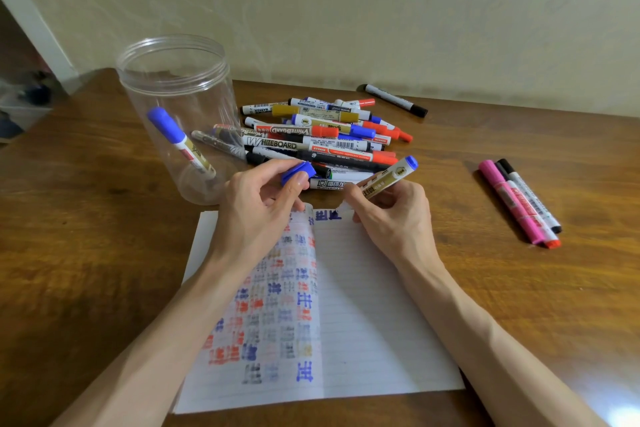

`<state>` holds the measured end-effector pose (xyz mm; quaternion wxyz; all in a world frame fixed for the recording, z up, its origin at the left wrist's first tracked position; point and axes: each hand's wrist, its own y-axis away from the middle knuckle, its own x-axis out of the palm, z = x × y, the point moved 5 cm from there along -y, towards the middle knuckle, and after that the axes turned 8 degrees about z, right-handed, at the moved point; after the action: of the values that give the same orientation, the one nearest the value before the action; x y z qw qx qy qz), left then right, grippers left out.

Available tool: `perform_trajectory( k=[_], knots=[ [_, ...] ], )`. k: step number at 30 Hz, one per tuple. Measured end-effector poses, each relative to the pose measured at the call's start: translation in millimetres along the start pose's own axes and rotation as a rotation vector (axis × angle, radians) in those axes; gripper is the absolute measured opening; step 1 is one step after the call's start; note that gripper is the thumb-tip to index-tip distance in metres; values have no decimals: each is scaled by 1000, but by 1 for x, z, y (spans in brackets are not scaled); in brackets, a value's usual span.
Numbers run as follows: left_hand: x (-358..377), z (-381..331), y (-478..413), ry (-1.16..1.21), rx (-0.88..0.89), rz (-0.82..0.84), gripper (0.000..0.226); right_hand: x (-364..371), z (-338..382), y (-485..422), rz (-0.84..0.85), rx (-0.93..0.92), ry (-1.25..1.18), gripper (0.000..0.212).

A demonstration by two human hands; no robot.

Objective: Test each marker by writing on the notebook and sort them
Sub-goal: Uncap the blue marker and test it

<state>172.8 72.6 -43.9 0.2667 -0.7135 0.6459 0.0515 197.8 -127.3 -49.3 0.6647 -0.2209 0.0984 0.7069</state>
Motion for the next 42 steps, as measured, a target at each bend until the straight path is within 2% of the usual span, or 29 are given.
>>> perform_trajectory(
  k=[13,23,35,38,42],
  knots=[
    [0,0,1,-18,-1,3,25,2,-1,1,6,32,38,29],
    [0,-1,1,-19,5,1,28,-2,-3,1,-52,84,22,26],
    [1,0,1,-33,11,14,29,0,-4,1,6,75,37,27],
    [1,-1,1,-16,6,16,29,-3,-5,1,-27,94,-52,27],
    [2,-6,1,44,10,65,29,-11,-4,1,-70,133,-302,15]
  ],
)
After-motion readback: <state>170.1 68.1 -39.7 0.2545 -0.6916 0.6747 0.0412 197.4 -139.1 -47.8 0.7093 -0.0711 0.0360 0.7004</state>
